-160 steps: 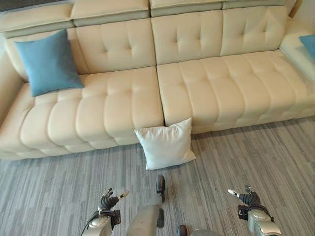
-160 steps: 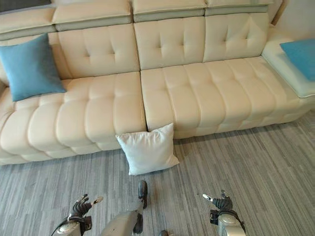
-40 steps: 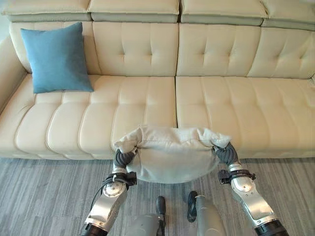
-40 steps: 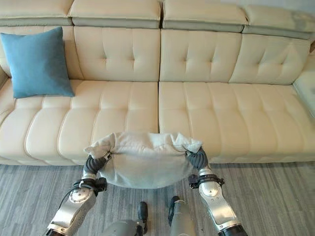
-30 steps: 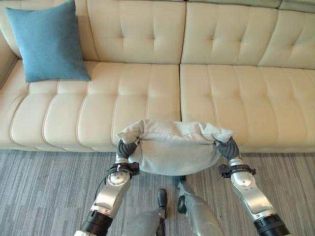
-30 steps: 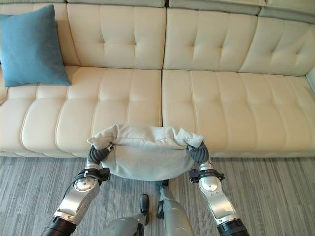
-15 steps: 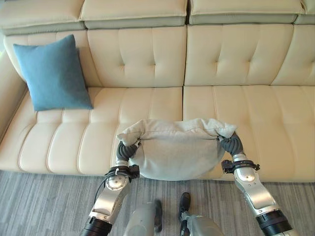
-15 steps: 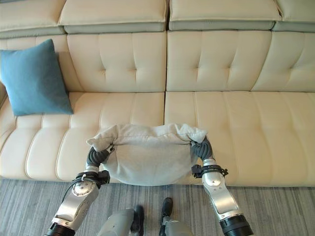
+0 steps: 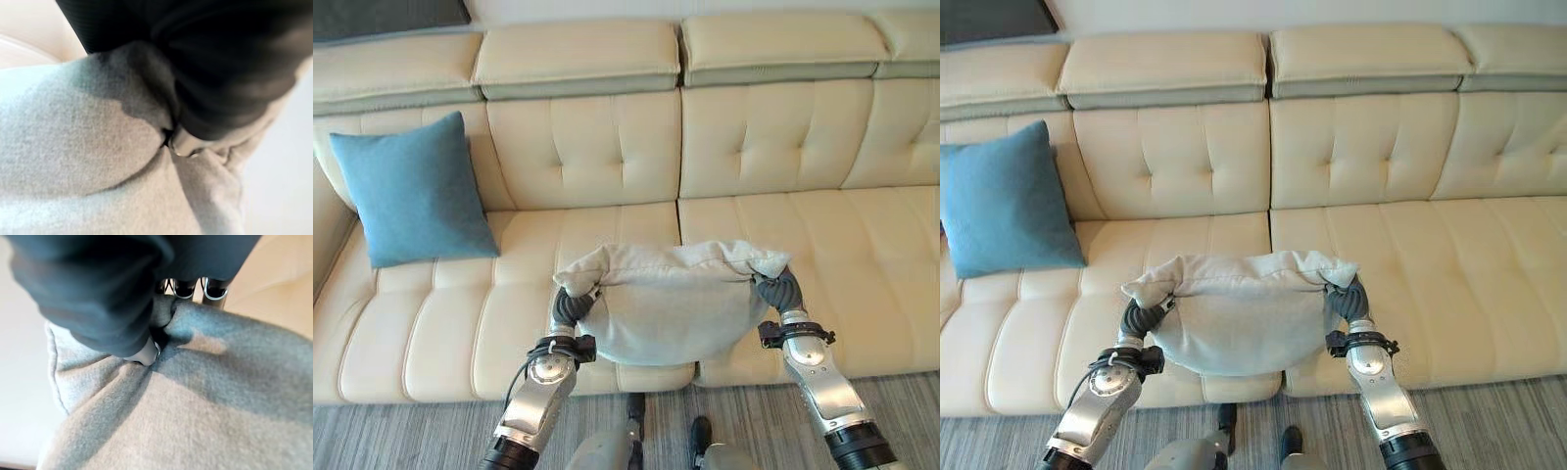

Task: Pick up all the scattered cushions and arrange them neatly on the sofa.

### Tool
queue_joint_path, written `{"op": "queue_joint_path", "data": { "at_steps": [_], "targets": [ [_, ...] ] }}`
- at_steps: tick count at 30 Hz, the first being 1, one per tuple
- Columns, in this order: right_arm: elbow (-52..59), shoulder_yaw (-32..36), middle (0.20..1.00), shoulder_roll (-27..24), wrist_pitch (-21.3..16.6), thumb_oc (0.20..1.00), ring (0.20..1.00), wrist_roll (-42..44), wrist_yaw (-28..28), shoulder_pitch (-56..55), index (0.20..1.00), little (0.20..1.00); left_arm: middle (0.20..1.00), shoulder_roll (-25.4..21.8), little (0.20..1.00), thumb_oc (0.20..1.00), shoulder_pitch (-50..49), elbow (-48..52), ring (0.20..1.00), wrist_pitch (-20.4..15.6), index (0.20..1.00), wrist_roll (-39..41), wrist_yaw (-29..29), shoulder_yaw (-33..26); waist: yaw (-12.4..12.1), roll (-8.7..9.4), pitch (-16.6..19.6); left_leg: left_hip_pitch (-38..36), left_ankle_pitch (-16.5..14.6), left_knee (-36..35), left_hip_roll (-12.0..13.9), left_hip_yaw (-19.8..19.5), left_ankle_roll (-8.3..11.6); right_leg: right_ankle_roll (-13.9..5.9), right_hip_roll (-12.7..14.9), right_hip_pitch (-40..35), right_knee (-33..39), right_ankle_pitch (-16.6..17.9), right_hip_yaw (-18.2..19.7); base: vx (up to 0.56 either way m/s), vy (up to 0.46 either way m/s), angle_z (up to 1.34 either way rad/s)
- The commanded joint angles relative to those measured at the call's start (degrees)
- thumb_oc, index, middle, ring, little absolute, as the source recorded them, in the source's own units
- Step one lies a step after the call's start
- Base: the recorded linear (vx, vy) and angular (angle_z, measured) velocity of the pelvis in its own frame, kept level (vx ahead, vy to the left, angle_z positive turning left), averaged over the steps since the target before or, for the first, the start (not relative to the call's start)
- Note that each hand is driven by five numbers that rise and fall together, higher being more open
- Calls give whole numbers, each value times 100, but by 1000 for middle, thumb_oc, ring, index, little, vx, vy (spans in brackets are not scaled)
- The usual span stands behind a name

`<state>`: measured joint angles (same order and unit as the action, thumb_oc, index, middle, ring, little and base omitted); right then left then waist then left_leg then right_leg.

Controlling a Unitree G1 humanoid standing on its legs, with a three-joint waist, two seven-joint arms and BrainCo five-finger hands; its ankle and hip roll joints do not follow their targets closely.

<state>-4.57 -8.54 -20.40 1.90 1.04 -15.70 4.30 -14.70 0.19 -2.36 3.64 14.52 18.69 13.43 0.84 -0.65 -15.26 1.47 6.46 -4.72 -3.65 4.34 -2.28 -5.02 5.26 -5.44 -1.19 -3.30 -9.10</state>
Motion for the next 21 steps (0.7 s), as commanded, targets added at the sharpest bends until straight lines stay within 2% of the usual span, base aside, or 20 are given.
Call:
{"op": "queue_joint_path", "data": {
  "at_steps": [1, 2, 3, 4, 6, 7, 8, 9, 13, 18, 21],
  "targets": [
    [186, -21, 200, -66, -313, 200, 200, -219, -155, 538, 200, 200, 200, -130, 200, 200, 524, 247, 200, -439, 200, -339, 150, -18, 4, 160, 340, -200, -615, -28, 230, 280, 241, -209, -184, 700, -1672, -588, -182, 32, 247, -88],
    [166, -37, 200, -34, -295, 200, 200, -230, -203, 602, 200, 200, 200, -142, 200, 200, 636, 212, 200, -450, 200, -362, 199, 34, 48, 160, 332, -226, -658, -28, 223, 269, 215, -260, -172, 851, -1889, -569, 7, 24, 94, -86],
    [152, -58, 200, 14, -287, 200, 200, -210, -241, 674, 200, 200, 200, -144, 200, 200, 777, 122, 200, -456, 200, -367, 252, 74, 58, 170, 323, -248, -686, -28, 226, 275, 200, -217, -162, 988, -1944, -596, 147, 27, 91, -57],
    [149, -56, 200, 15, -287, 200, 200, -210, -243, 682, 200, 200, 200, -144, 200, 200, 790, 112, 200, -462, 200, -366, 254, 75, 46, 173, 321, -245, -688, -28, 226, 286, 200, -216, -163, 1001, -1958, -601, 159, 52, 62, -19],
    [21, -140, 200, 110, -284, 200, 200, -63, -372, 998, 200, 200, 200, -124, 200, 200, 1241, -93, 200, -483, 200, -332, 424, 152, 34, 172, 343, -182, -694, -28, 289, 290, 229, -155, -96, 1025, -941, -337, 388, 48, 20, 2],
    [12, -139, 200, 110, -287, 200, 200, -61, -374, 1012, 200, 200, 200, -125, 200, 200, 1255, -104, 200, -488, 200, -330, 426, 152, 29, 165, 341, -178, -695, -28, 298, 293, 230, -154, -108, 1002, -879, -302, 389, 15, -24, -15],
    [-16, -166, 200, 94, -265, 200, 200, -52, -442, 1126, 200, 200, 200, -135, 200, 200, 1411, -199, 200, -482, 200, -301, 480, 184, 44, 189, 333, -147, -684, -28, 305, 261, 232, -173, -72, 1107, -499, -109, 573, 50, -70, -16],
    [-28, -233, 200, 74, -240, 200, 200, -68, -521, 1278, 200, 200, 200, -152, 200, 200, 1685, -363, 200, -483, 200, -285, 590, 234, 52, 270, 320, -129, -690, -28, 319, 265, 250, -248, -20, 1176, 234, 283, 780, 81, -118, -15],
    [-197, -406, 200, 157, -197, 200, 200, -61, -603, 1476, 200, 200, 200, -65, 200, 200, 1798, -599, 200, -445, 200, -365, 795, 216, -2, 442, 434, -181, -751, -28, 324, 318, 308, -343, 43, 1009, 619, 485, 531, 155, -131, 12],
    [-447, -494, 200, 19, -96, 200, 200, 0, -699, 1950, 200, 200, 200, -14, 200, 200, 2119, -747, 200, -446, 200, -275, 976, 182, 48, 379, 599, -188, -776, -28, 405, 219, 369, -227, -12, 842, 619, 313, 365, 170, -111, 9],
    [-702, -755, 200, -20, -65, 200, 200, 165, -860, 2625, 200, 200, 200, -60, 200, 200, 2807, -1001, 200, -465, 200, -198, 1293, 281, 80, 333, 579, -161, -791, -28, 447, 104, 432, -152, -49, 793, 619, 240, 287, 125, -98, 14]
  ]
}}
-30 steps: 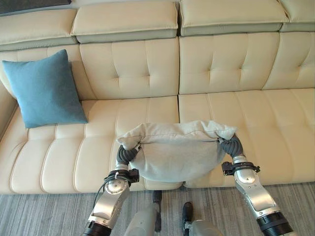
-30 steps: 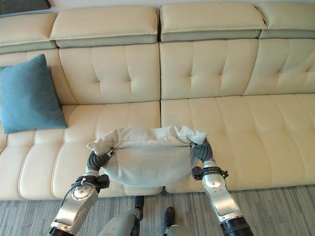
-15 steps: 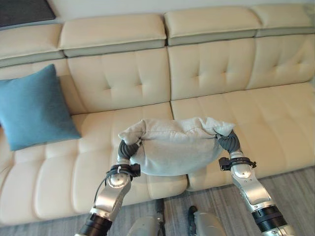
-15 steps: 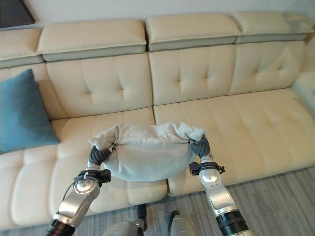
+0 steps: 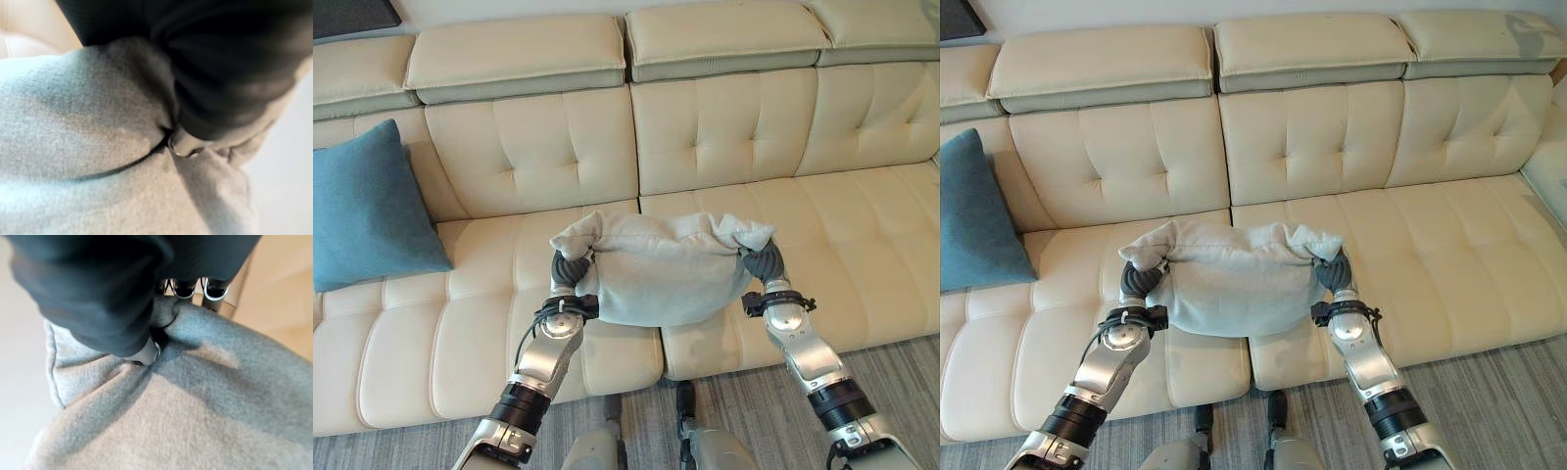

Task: Pick up all the scattered cushions and arrange them neatly on the sofa.

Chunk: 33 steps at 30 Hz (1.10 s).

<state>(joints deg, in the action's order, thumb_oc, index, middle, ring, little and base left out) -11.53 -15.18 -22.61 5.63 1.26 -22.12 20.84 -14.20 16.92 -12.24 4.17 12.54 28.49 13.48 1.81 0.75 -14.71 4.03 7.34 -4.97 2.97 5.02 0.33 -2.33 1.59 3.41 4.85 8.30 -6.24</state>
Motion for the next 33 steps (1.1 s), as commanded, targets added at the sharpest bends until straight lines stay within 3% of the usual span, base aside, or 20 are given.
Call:
{"op": "queue_joint_path", "data": {
  "at_steps": [1, 10, 20, 25, 27, 28, 29, 30, 31, 33],
  "targets": [
    [-15, -94, 200, 200, -441, 200, 200, 146, -220, 983, 200, 200, 200, -111, 200, 200, 1145, -20, 200, -521, 200, 2, 315, 274, -12, 191, 517, -415, -879, -3, -215, 31, 171, -421, 317, -92, 15, -920, -4, 82, -78, 16],
    [-596, -676, 200, 324, -303, 200, 200, 451, -580, 2424, 200, 200, 200, -219, 200, 200, 2482, -470, 200, -591, 200, 242, 915, 449, 2, 145, 348, -118, -795, -3, -174, -88, 240, -357, 249, 134, 15, -979, -80, 52, -34, 8],
    [-1098, -742, 200, 218, -217, 200, 200, 425, -837, 3082, 200, 200, 200, -131, 200, 200, 2963, -905, 200, -594, 200, 350, 1076, 583, -12, 153, 11, 378, -632, -3, -181, -223, 290, -300, 230, 627, -80, -926, -98, 12, -13, 8],
    [-1795, -845, 200, -40, -82, 200, 200, 309, -951, 3521, 200, 200, 200, -97, 200, 200, 3310, -1442, 200, -557, 200, 441, 1145, 675, -30, 179, -153, 674, -522, -3, -167, -276, 344, -284, 224, 945, -159, -894, -119, 8, -36, 3],
    [-2631, -964, 200, -185, 0, 200, 200, 407, -1023, 4060, 200, 200, 200, -151, 200, 200, 3769, -2068, 200, -480, 200, 392, 1182, 783, -25, 186, -209, 765, -482, -3, -156, -261, 391, -288, 214, 1043, -170, -879, -121, 18, -33, 6],
    [-2913, -1004, 639, -218, 7, 639, 639, 490, -1023, 4206, 639, 639, 288, -223, 288, 288, 3949, -2234, 288, -461, 288, 369, 1195, 825, -27, 186, -211, 776, -474, -3, -153, -258, 404, -295, 215, 1051, -162, -870, -123, 15, -26, 6],
    [-2944, -1011, 1000, -219, -10, 1000, 1000, 500, -1021, 4241, 1000, 1000, 470, -226, 470, 470, 3978, -2256, 470, -472, 470, 375, 1192, 823, -26, 186, -227, 778, -473, -3, -153, -256, 405, -295, 215, 1052, -162, -869, -122, 12, -37, 4],
    [-3562, -1260, 1000, -611, 43, 1000, 1000, 608, -840, 4708, 1000, 1000, 1000, -696, 1000, 1000, 4495, -2791, 1000, -301, 1000, 188, 1049, 1020, -28, 184, -219, 827, -448, -3, -135, -251, 445, -311, 219, 1093, -139, -837, -149, 0, 0, 0],
    [-3599, -1270, 1000, -614, 25, 1000, 1000, 619, -832, 4758, 1000, 1000, 1000, -702, 1000, 1000, 4540, -2824, 1000, -315, 1000, 196, 1040, 1017, -25, 182, -245, 829, -446, -3, -134, -251, 446, -311, 218, 1095, -141, -836, -150, 6, -39, 0],
    [-3986, -1434, 1000, -1155, 126, 1000, 1000, 550, -683, 5162, 1000, 1000, 1000, -1232, 1000, 1000, 4987, -3307, 1000, -294, 1000, 254, 875, 1007, -9, 156, -225, 877, -420, -3, -125, -272, 478, -331, 224, 1117, -111, -811, -171, 15, -18, -2]
  ]
}}
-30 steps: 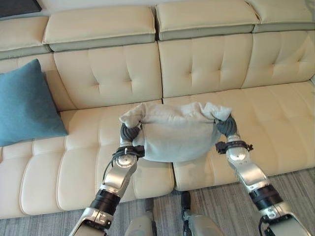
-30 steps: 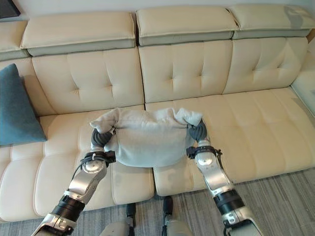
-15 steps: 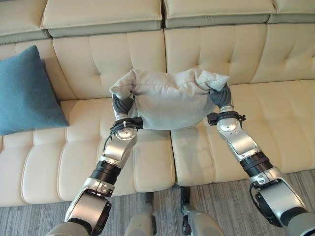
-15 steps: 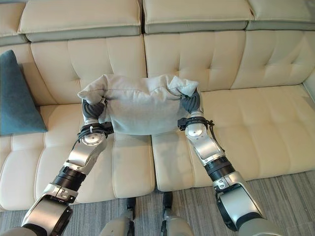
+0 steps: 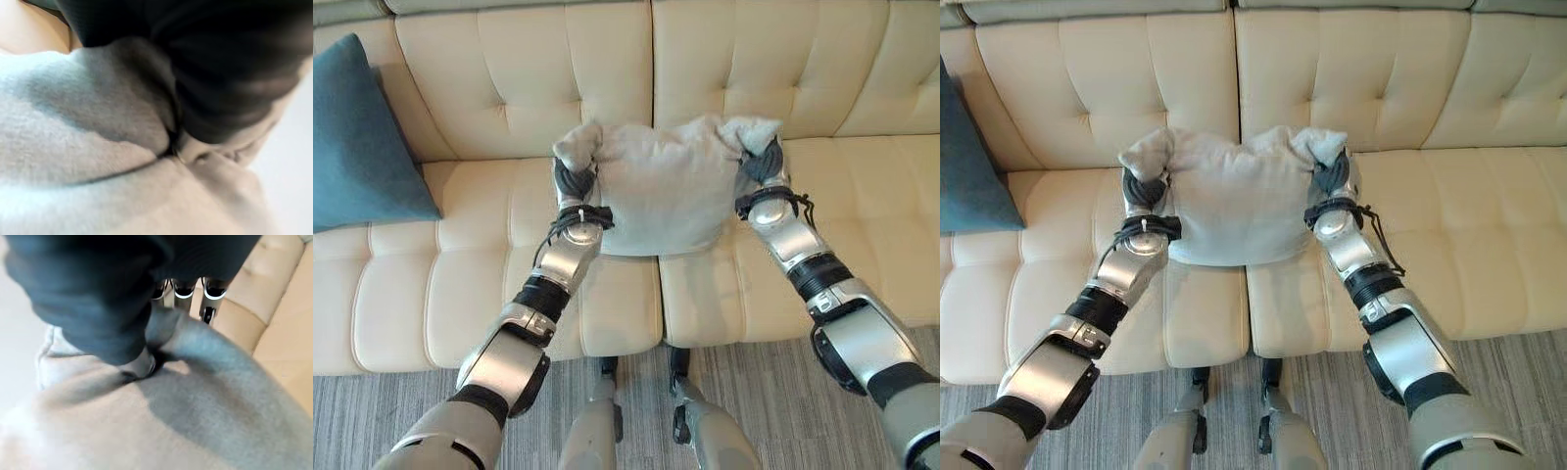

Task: Pick up all the scattered cushions and arrange them neatly on the sofa.

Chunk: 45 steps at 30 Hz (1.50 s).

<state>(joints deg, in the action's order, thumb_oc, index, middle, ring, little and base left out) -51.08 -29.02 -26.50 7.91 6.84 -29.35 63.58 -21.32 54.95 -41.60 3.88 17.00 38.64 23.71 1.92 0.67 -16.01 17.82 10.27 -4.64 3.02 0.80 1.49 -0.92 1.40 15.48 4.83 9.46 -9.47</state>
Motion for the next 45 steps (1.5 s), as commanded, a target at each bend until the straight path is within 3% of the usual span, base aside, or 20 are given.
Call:
{"op": "queue_joint_path", "data": {
  "at_steps": [1, 2, 8, 9, 10, 13, 15, 16, 18, 20, 21, 25, 28, 32, 34, 37, 38, 39, 42, 45],
  "targets": [
    [-554, -119, 1000, -1193, -62, 1000, 1000, 219, 156, 1088, 1000, 1000, 1000, -1015, 1000, 1000, 1583, -1049, 1000, -278, 1000, 162, -402, 50, 2, 128, -49, -499, -693, -36, -120, 136, 382, -483, 245, -78, -112, -911, 139, 0, 0, 0],
    [-585, -129, 1000, -1195, -78, 1000, 1000, 229, 164, 1125, 1000, 1000, 1000, -1020, 1000, 1000, 1626, -1091, 1000, -298, 1000, 177, -418, 61, 5, 127, -66, -496, -692, -36, -120, 132, 382, -483, 245, -77, -112, -911, 135, 47, -37, 5],
    [-1037, 194, 1000, -2533, -19, 1000, 1000, 1348, 505, 898, 1000, 1000, 1000, -2400, 1000, 1000, 1314, -1218, 1000, -545, 1000, 1501, -1167, -334, 22, 52, -23, -568, -717, -36, -103, 77, 415, -477, 232, -136, -124, -945, 61, 46, -20, 1],
    [-931, 548, 1000, -2851, -51, 1000, 1000, 1649, 522, 547, 1000, 1000, 1000, -2598, 1000, 1000, 883, -1118, 1000, -605, 1000, 1894, -1249, -702, 29, 25, -10, -602, -723, -36, -99, 84, 421, -467, 229, -174, -114, -962, 49, 56, -14, -2],
    [-887, 584, 1000, -2849, -44, 1000, 1000, 1644, 512, 476, 1000, 1000, 1000, -2598, 1000, 1000, 835, -1087, 1000, -602, 1000, 1894, -1247, -709, 28, 29, 9, -610, -726, -36, -98, 81, 422, -467, 227, -185, -110, -963, 46, 40, -7, 0],
    [-516, 1864, 1000, -2936, -267, 1000, 1000, 2300, 315, -792, 1000, 1000, 1000, -2639, 1000, 1000, -209, -826, 1000, -685, 1000, 2450, -1340, -1521, 57, -28, 74, -678, -745, -36, -101, 98, 422, -464, 222, -298, -39, -969, 14, 53, -4, 3],
    [231, 2990, 1000, -2518, -473, 1000, 1000, 2375, 407, -2448, 1000, 1000, 1000, -2380, 1000, 1000, -1710, -82, 1000, -672, 1000, 2434, -1530, -2239, 44, -36, 184, -875, -824, -36, -108, 90, 401, -462, 217, -554, 17, -1063, -43, 111, 0, 8],
    [289, 3025, 1000, -2499, -459, 1000, 1000, 2359, 396, -2532, 1000, 1000, 1000, -2370, 1000, 1000, -1773, -32, 1000, -657, 1000, 2421, -1516, -2247, 35, -33, 197, -924, -865, -36, -101, 88, 409, -469, 211, -601, 17, -1101, -37, 89, 24, 14],
    [1074, 3666, 1000, -1809, -539, 1000, 1000, 1880, 709, -4012, 1000, 1000, 1000, -1748, 1000, 1000, -3329, 700, 1000, -520, 1000, 1665, -1716, -2763, 27, -38, 320, -1110, -930, -36, -135, 86, 355, -468, 251, -832, 17, -1164, -90, 55, 63, 9],
    [1247, 3835, 1000, -1699, -502, 1000, 1000, 1787, 780, -4306, 1000, 1000, 1000, -1612, 1000, 1000, -3658, 908, 1000, -499, 1000, 1579, -1770, -2871, 22, -45, 358, -1193, -988, -36, -136, 84, 354, -474, 253, -914, 17, -1212, -96, 18, 67, 2],
    [1764, 4096, 1000, -1083, -527, 1000, 1000, 1416, 960, -5141, 1000, 1000, 1000, -1162, 1000, 1000, -4594, 1453, 1000, -367, 1000, 909, -1908, -3129, -1, -49, 477, -1305, -1048, -36, -175, 86, 299, -493, 286, -1032, 17, -1221, -117, -34, 103, 5],
    [1933, 4162, 1000, -266, -368, 1000, 1000, 917, 1352, -6034, 1000, 1000, 1000, -599, 1000, 1000, -5681, 1625, 1000, -93, 1000, 152, -2327, -3350, -40, -47, 682, -1490, -1148, -36, -232, 112, 207, -532, 319, -1204, 17, -1189, -96, -82, 121, 6],
    [1617, 3954, 1000, 305, -353, 1000, 1000, 844, 1575, -6316, 1000, 1000, 1000, -99, 1000, 1000, -5954, 1242, 1000, -35, 1000, -77, -2515, -3158, -113, -21, 887, -1637, -1224, -36, -323, 151, 83, -606, 402, -1309, 17, -1094, -42, -204, 227, -7],
    [1561, 3804, 1000, 426, -357, 1000, 1000, 644, 1602, -6325, 1000, 1000, 1000, 83, 1000, 1000, -5963, 1183, 1000, -50, 1000, -119, -2536, -3053, -119, 13, 899, -1714, -1252, -36, -406, 153, -1, -658, 466, -1362, 17, -997, -9, -150, 165, -7],
    [1569, 3619, 1000, 571, -373, 1000, 1000, 439, 1544, -6171, 1000, 1000, 1000, 100, 1000, 1000, -5799, 1139, 1000, -127, 1000, -264, -2497, -2852, -76, 105, 715, -1690, -1240, -36, -479, 376, -90, -794, 551, -1187, 17, -620, 41, -357, 237, -6],
    [1622, 3500, 1000, 661, -406, 1000, 1000, 429, 1509, -6037, 1000, 1000, 1000, 61, 1000, 1000, -5712, 1144, 1000, -142, 1000, -333, -2426, -2805, -105, 123, 568, -1621, -1143, -36, -417, 560, -106, -825, 519, -1050, -84, -518, -45, -327, 89, -47],
    [1618, 3349, 1000, 741, -456, 1000, 1000, 414, 1557, -6020, 1000, 1000, 1000, 68, 1000, 1000, -5698, 1135, 1000, -126, 1000, -410, -2435, -2681, -111, 46, 554, -1570, -1059, -36, -298, 698, -137, -636, 492, -1121, -915, -1094, -200, -293, 59, -87],
    [1618, 3348, 1000, 740, -456, 1000, 1000, 414, 1558, -6022, 1000, 1000, 1000, 69, 1000, 1000, -5699, 1133, 1000, -128, 1000, -410, -2435, -2681, -112, 48, 552, -1576, -1061, -36, -300, 700, -136, -635, 496, -1115, -940, -1112, -198, -250, 54, -71],
    [1607, 3308, 1000, 772, -426, 1000, 1000, 379, 1629, -6173, 1000, 1000, 1000, 122, 1000, 1000, -5821, 1085, 1000, -46, 1000, -418, -2539, -2621, -111, 72, 727, -1586, -1052, -36, -305, 753, -136, -574, 399, -1500, -1701, -1743, -82, -145, -28, -10],
    [1625, 3339, 1000, 799, -421, 1000, 1000, 406, 1654, -6267, 1000, 1000, 1000, 126, 1000, 1000, -5895, 1105, 1000, -37, 1000, -335, -2594, -2634, -132, 145, 822, -1540, -992, -36, -325, 773, -109, -564, 287, -1784, -1680, -1829, 73, -131, -110, -4]
  ]
}}
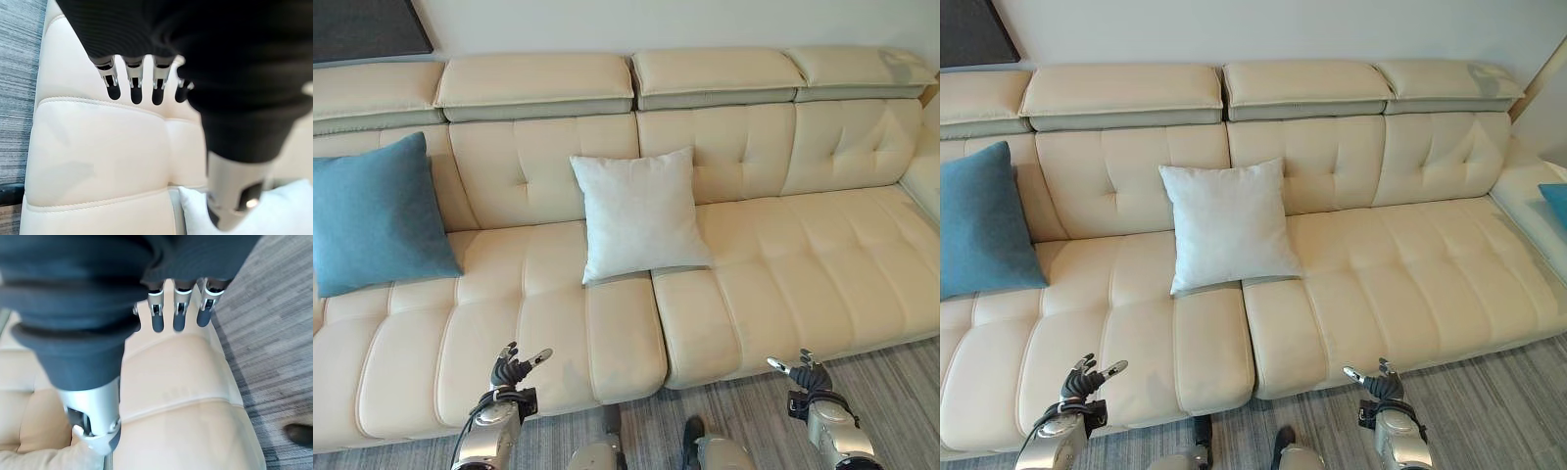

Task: Pick up all the scattered cushions and arrange them neatly on the sofa.

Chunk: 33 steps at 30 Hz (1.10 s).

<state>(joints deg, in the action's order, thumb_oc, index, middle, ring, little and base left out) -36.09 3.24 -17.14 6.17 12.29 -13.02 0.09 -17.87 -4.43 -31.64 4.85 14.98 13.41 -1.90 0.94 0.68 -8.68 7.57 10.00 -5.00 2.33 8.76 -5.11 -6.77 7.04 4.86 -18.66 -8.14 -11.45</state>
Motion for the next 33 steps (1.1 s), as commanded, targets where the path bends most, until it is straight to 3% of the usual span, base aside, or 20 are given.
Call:
{"op": "queue_joint_path", "data": {
  "at_steps": [1, 3, 4, 5, 8, 9, 10, 11, 12, 15, 18, 19, 25, 33],
  "targets": [
    [158, 105, 1000, -137, -230, 1000, 1000, -151, 23, 51, 1000, 1000, 1000, -227, 1000, 1000, 22, 98, 1000, -124, 1000, -105, -69, -93, -60, 185, 102, -413, -870, 0, -245, -12, 577, 85, -385, -849, 787, -167, 338, -231, -179, -9],
    [178, 101, 1000, -155, -208, 1000, 1000, -151, 32, 50, 1000, 1000, 1000, -235, 1000, 1000, -3, 125, 1000, -115, 1000, -79, -78, -137, -96, 216, 132, -312, -765, 0, -223, 8, 607, 170, -445, -1017, 1134, -208, 309, -240, -181, -6],
    [203, 76, 1000, -196, -207, 1000, 1000, -118, 11, 41, 1000, 1000, 1000, -234, 1000, 1000, 5, 115, 1000, -107, 1000, -55, -66, -187, -145, 263, 97, -130, -452, 0, -144, -5, 772, 357, -628, -1169, 1714, -251, 318, -371, -260, -14],
    [225, 75, 1000, -213, -235, 1000, 1000, -64, 6, 40, 1000, 1000, 1000, -235, 1000, 1000, 41, 86, 1000, -111, 1000, -45, -76, -186, -123, 247, 41, -25, -282, 0, -102, -50, 894, 453, -758, -1134, 1841, -223, 353, -517, -355, -6],
    [306, 91, 1000, -283, -285, 1000, 1000, 36, -34, -22, 1000, 1000, 1000, -191, 1000, 1000, 91, 65, 1000, -98, 1000, -57, -78, -149, -70, 181, -226, 236, -62, 0, -13, -176, 1149, 479, -890, -1064, 2055, -56, 12, -503, -275, 23],
    [322, 45, 1000, -323, -269, 1000, 1000, 17, -18, 10, 1000, 1000, 1000, -158, 1000, 1000, 54, 89, 1000, -101, 1000, -139, -105, -126, -128, 202, -312, 50, -80, 1, -136, -374, 1037, 444, -800, -982, 2082, 69, -53, -376, -148, 48],
    [330, 21, 1000, -314, -239, 1000, 1000, -19, 24, 4, 1000, 1000, 1000, -133, 1000, 1000, -16, 108, 1000, -77, 1000, -185, -143, -132, -121, 255, -309, -25, -342, 334, -159, -312, 924, 410, -712, -973, 2127, 143, -79, -401, -103, 41],
    [286, -6, 1000, -329, -180, 1000, 1000, -117, 86, -34, 1000, 1000, 1000, -76, 1000, 1000, -171, 151, 1000, -55, 1000, -232, -208, -143, -126, 297, -237, -109, -967, 1108, -235, -338, 777, 412, -581, -914, 2171, 214, -69, -219, -33, 8],
    [285, -6, 1000, -329, -180, 1000, 1000, -117, 86, -33, 1000, 1000, 1000, -76, 1000, 1000, -170, 153, 1000, -54, 1000, -233, -208, -144, -123, 295, -232, -87, -974, 1130, -232, -341, 776, 413, -583, -906, 2175, 220, -73, -162, 1, 13],
    [244, 2, 1000, -331, -169, 1000, 1000, -95, 96, -51, 1000, 1000, 1000, -21, 1000, 1000, -206, 133, 1000, -40, 1000, -123, -228, -152, -100, 274, -161, -329, -1525, 1614, -246, -364, 686, 444, -535, -854, 2186, 200, -49, -58, 47, 22],
    [234, 12, 1000, -309, -147, 1000, 1000, -79, 81, -74, 1000, 1000, 1000, 4, 1000, 1000, -224, 145, 1000, -30, 1000, -78, -237, -132, -30, 163, -45, -720, -1418, 1052, -179, -359, 713, 421, -602, -804, 2183, 198, -72, -6, 125, 23],
    [196, 43, 1000, -266, -144, 1000, 1000, -67, 88, -136, 1000, 1000, 1000, 42, 1000, 1000, -231, 61, 1000, -11, 1000, -192, -251, -48, 68, 36, 117, -1069, -1212, 103, -197, -356, 744, 353, -650, -755, 2278, 285, -109, -19, 149, 33],
    [207, 11, 1000, -206, -96, 1000, 1000, -191, 94, -204, 1000, 1000, 1000, 49, 1000, 1000, -236, 136, 1000, 27, 1000, -354, -271, 67, 139, -28, 117, -1181, -1270, 0, -305, -315, 655, 228, -543, -733, 2274, 445, -6, -61, 200, -3],
    [58, 52, 1000, -34, -58, 1000, 1000, -155, 107, -272, 1000, 1000, 1000, 23, 1000, 1000, -147, 108, 1000, 50, 1000, -433, -308, 180, 221, 52, 134, -1245, -1345, 0, -410, -164, 499, 74, -380, -599, 2095, 593, 267, -56, 144, -25]
  ]
}}
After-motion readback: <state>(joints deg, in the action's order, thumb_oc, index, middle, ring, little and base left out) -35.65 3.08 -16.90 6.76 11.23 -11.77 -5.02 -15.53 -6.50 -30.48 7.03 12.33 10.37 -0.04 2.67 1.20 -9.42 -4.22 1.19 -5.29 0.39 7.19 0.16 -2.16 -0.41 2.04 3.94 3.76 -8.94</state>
